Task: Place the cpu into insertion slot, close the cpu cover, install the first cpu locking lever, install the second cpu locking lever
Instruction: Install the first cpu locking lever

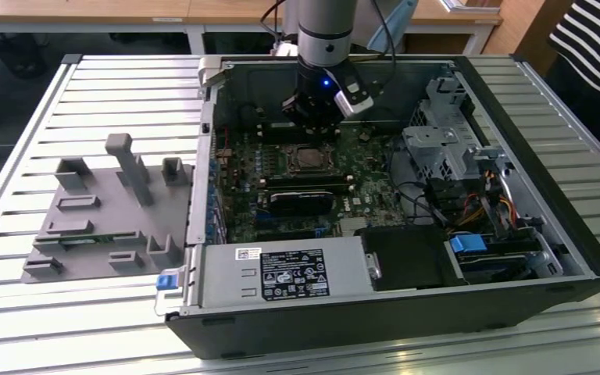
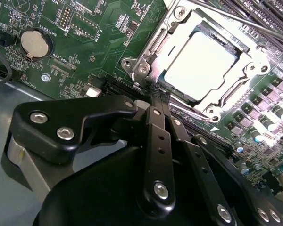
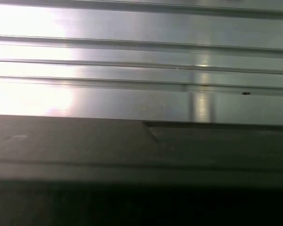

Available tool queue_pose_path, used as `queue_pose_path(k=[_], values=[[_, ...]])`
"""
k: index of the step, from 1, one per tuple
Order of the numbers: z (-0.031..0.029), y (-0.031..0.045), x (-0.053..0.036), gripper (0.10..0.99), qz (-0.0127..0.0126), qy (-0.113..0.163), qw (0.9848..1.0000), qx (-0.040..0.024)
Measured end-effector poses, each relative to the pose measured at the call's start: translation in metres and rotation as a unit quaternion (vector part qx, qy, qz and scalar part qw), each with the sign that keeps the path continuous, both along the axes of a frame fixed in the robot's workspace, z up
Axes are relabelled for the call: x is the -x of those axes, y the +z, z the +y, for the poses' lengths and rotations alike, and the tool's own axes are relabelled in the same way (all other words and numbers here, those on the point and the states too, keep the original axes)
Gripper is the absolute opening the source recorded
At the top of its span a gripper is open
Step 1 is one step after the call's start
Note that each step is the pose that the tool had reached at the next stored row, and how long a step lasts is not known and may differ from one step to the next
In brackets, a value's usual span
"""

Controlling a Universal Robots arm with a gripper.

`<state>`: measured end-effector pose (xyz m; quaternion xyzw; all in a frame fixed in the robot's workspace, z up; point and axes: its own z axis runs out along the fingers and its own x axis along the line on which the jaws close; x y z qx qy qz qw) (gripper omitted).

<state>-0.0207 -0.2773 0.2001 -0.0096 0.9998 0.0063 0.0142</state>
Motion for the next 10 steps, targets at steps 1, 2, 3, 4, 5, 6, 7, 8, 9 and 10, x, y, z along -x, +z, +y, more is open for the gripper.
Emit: queue_pose_path(k=[1, 2, 3, 4, 5, 6, 7, 8, 9, 10], values=[[0.0000, -0.0002, 0.0000, 0.106, 0.0000, 0.000, 1.0000, 0.0003], [0.0000, -0.0005, 0.0000, 0.106, 0.0000, 0.000, 1.0000, 0.0006], [0.0000, -0.0006, 0.0000, 0.106, 0.0000, 0.000, 1.0000, 0.0010], [0.0000, -0.0008, 0.0000, 0.106, 0.0001, 0.000, 1.0000, 0.0015], [0.0000, -0.0010, 0.0000, 0.106, 0.0001, 0.000, 1.0000, 0.0018], [0.0000, -0.0011, -0.0001, 0.106, 0.0000, 0.000, 1.0000, 0.0019], [0.0000, -0.0011, -0.0001, 0.106, 0.0000, 0.000, 1.0000, 0.0020], [0.0000, -0.0012, -0.0001, 0.106, 0.0000, 0.000, 1.0000, 0.0019], [0.0000, -0.0011, -0.0001, 0.106, -0.0001, 0.000, 1.0000, 0.0019], [0.0001, -0.0009, -0.0001, 0.106, -0.0002, 0.000, 1.0000, 0.0018]])
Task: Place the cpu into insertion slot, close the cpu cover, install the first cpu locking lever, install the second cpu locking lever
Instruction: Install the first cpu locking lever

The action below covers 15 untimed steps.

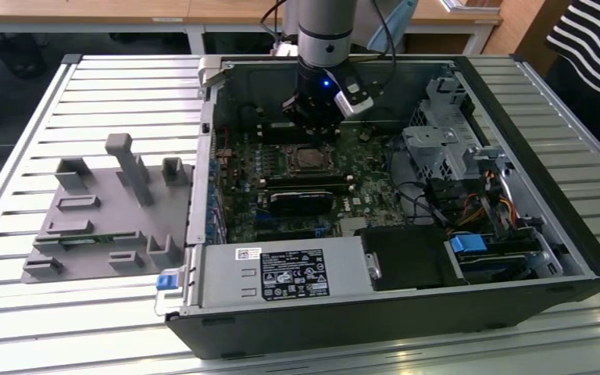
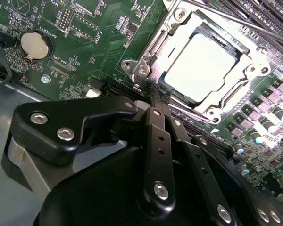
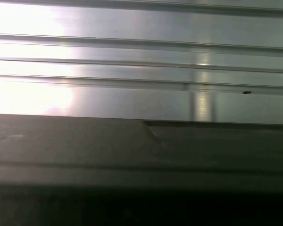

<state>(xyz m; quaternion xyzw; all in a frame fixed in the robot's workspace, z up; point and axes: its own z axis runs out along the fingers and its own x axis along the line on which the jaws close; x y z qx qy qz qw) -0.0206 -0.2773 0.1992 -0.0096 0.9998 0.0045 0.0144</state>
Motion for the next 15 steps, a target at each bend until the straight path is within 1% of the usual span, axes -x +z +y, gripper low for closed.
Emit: queue_pose_path(k=[9, 15], values=[[0.0000, 0.0014, 0.0000, 0.106, 0.0000, 0.000, 1.0000, 0.0000], [0.0000, 0.0007, 0.0000, 0.106, 0.0001, 0.000, 1.0000, 0.0033]])
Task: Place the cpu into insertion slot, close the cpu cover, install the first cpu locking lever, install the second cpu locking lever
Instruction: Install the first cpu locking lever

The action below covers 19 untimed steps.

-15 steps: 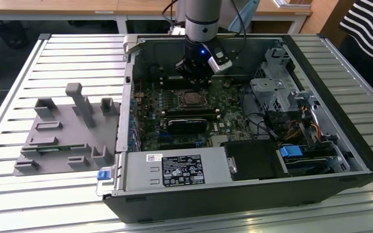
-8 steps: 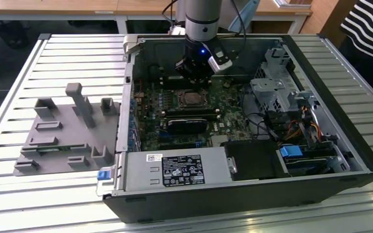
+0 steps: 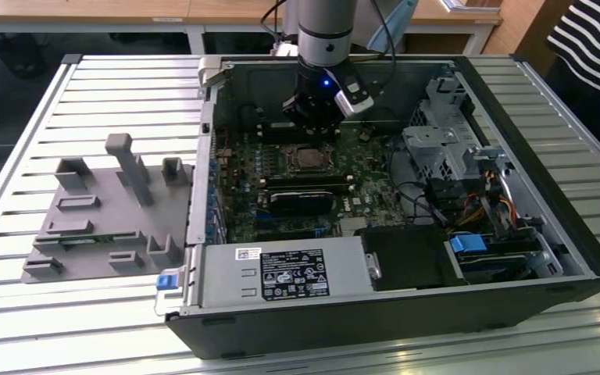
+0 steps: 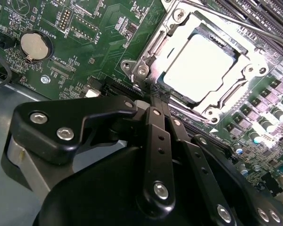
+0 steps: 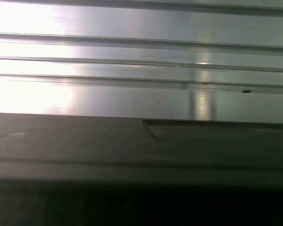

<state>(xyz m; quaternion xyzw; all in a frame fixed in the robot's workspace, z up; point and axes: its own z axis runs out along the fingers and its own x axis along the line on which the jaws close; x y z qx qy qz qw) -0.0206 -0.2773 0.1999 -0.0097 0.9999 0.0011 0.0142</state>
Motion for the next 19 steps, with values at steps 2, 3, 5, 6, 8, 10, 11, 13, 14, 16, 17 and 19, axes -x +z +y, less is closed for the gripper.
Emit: queue_pose_path(k=[2, 3, 5, 6, 8, 10, 11, 13, 14, 16, 17, 19], values=[[0.0000, -0.0004, 0.0000, 0.106, 0.0001, 0.000, 1.0000, 0.0015], [-0.0001, -0.0007, 0.0000, 0.106, 0.0001, 0.000, 1.0000, 0.0023], [0.0000, -0.0012, 0.0000, 0.106, 0.0000, 0.000, 1.0000, 0.0039], [0.0000, -0.0015, 0.0000, 0.106, 0.0000, 0.000, 1.0000, 0.0046], [0.0000, -0.0022, -0.0001, 0.106, 0.0000, 0.000, 1.0000, 0.0060], [0.0001, -0.0028, -0.0003, 0.106, 0.0001, 0.000, 1.0000, 0.0072], [0.0003, -0.0031, -0.0005, 0.106, 0.0003, 0.000, 1.0000, 0.0076], [0.0010, -0.0036, -0.0010, 0.106, 0.0003, 0.000, 1.0000, 0.0078], [0.0015, -0.0039, -0.0012, 0.106, 0.0002, 0.000, 1.0000, 0.0076], [0.0026, -0.0042, -0.0015, 0.106, 0.0000, 0.000, 1.0000, 0.0074], [0.0030, -0.0041, -0.0015, 0.106, 0.0000, 0.000, 1.0000, 0.0075], [0.0037, -0.0041, -0.0016, 0.106, 0.0001, 0.000, 1.0000, 0.0074]])
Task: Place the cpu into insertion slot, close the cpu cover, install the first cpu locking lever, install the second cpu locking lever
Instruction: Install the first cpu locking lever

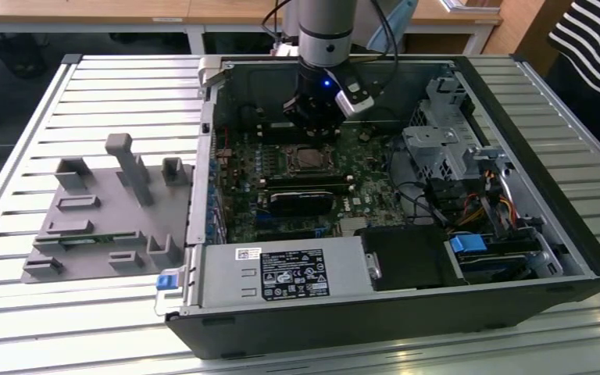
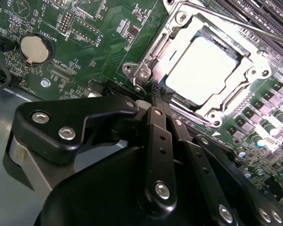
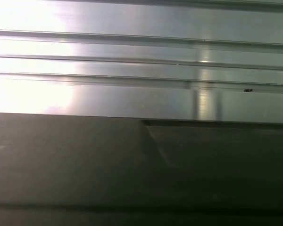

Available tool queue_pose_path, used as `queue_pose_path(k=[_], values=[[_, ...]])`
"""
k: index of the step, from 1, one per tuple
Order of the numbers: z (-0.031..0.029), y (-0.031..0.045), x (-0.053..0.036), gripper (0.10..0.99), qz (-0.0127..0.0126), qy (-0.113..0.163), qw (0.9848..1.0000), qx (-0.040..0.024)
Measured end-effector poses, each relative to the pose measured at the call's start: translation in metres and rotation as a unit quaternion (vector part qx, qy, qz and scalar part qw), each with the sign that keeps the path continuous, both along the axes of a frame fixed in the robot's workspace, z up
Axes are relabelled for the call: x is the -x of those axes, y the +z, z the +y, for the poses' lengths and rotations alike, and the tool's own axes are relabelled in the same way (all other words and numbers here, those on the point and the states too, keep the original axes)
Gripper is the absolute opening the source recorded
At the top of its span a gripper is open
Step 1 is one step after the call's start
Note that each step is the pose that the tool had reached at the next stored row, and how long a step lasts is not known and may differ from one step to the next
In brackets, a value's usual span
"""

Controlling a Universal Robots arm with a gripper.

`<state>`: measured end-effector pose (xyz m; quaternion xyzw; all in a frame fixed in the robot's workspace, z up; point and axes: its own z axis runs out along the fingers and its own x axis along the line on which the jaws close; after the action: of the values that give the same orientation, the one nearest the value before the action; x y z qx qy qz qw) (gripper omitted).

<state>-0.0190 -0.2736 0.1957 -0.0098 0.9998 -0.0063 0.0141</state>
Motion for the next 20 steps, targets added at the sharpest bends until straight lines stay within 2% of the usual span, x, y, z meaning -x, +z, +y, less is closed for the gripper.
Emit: queue_pose_path(k=[7, 14, 20], values=[[0.0005, 0.0003, 0.0002, 0.106, 0.0002, 0.000, 1.0000, -0.0015], [0.0009, 0.0014, -0.0001, 0.106, -0.0003, 0.000, 1.0000, -0.0058], [0.0009, 0.0093, -0.0001, 0.106, -0.0001, 0.000, 1.0000, -0.0062]])
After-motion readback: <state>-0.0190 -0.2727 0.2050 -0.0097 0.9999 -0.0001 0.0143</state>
